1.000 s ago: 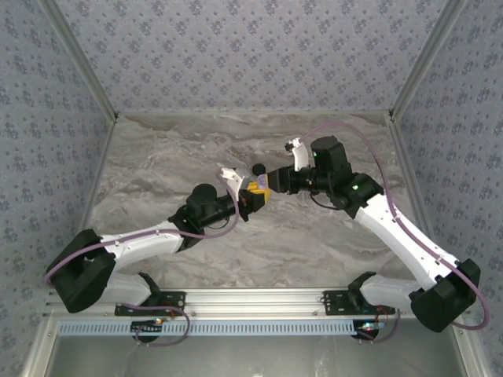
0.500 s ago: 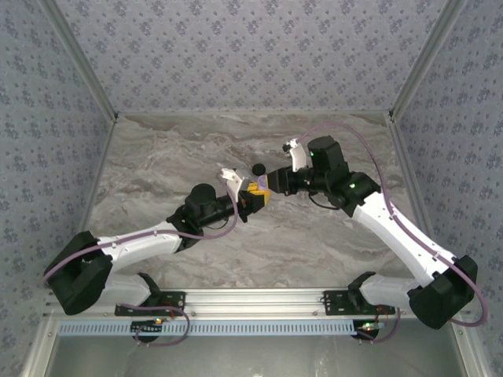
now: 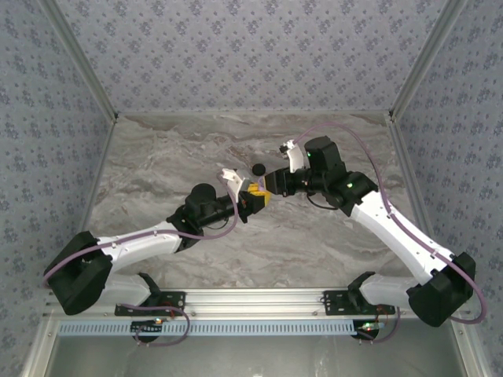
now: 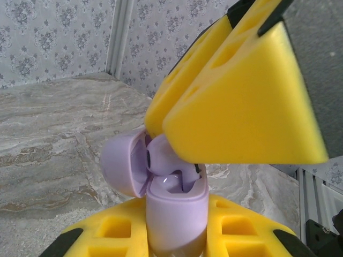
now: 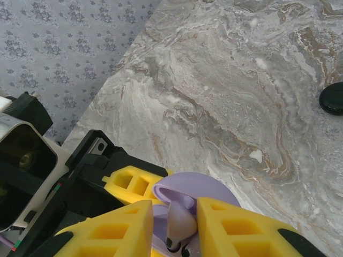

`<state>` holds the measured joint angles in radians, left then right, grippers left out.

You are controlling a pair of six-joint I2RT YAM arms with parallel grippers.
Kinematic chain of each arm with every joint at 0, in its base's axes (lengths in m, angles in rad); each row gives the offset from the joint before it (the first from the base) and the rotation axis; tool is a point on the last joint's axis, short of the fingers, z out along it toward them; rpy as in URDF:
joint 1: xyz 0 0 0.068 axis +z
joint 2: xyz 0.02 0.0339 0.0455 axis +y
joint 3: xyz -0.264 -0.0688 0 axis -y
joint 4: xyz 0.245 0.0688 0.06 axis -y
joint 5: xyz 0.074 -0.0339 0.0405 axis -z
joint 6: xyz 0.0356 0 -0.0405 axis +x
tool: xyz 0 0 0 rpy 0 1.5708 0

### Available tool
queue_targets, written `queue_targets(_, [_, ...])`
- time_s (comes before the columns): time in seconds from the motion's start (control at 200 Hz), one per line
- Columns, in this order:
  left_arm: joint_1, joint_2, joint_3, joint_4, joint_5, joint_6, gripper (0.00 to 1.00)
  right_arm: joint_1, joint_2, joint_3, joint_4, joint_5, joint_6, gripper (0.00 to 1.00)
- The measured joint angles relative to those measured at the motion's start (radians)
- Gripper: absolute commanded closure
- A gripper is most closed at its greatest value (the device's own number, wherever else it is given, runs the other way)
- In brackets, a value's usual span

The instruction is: Insert the wireless bluetooth earbuds into the charging case

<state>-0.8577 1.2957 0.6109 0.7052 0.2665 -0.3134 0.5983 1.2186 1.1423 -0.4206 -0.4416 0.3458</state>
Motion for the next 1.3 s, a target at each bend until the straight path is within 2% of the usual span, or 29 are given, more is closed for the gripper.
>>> queue_targets(0.295, [0.0, 0.0, 0.002, -0.008, 0.01, 0.0, 0.79, 0.004, 0.006, 0.011, -0.012, -0.011, -0.008, 0.66])
queue_targets(0.38, [0.0, 0.0, 0.002, -0.012, 0.01, -0.001, 0.79, 0.005, 0.006, 0.011, -0.015, -0.01, -0.018, 0.61])
queue_targets(0.565, [0.0, 0.0, 0.002, -0.026, 0.002, 0.0, 0.79, 0.008, 0.0, 0.011, -0.019, 0.043, -0.019, 0.6])
queue_targets(0.82, [0.0, -0.023, 0.002, -0.037, -0.001, 0.011, 0.79, -0.008, -0.057, 0.01, -0.019, 0.144, -0.001, 0.67])
queue_targets(0.964, [0.0, -0.042, 0.002, -0.045, 0.022, 0.026, 0.79, -0.063, -0.06, 0.0, -0.022, 0.174, 0.035, 0.72])
queue_targets(1.134, [0.0, -0.045, 0.002, -0.036, 0.074, 0.032, 0.79, -0.129, -0.026, -0.026, -0.036, 0.145, 0.068, 0.8])
queue_targets(1.299, [0.0, -0.045, 0.002, -0.009, 0.124, 0.032, 0.79, -0.143, 0.012, -0.042, -0.045, 0.077, 0.072, 0.86])
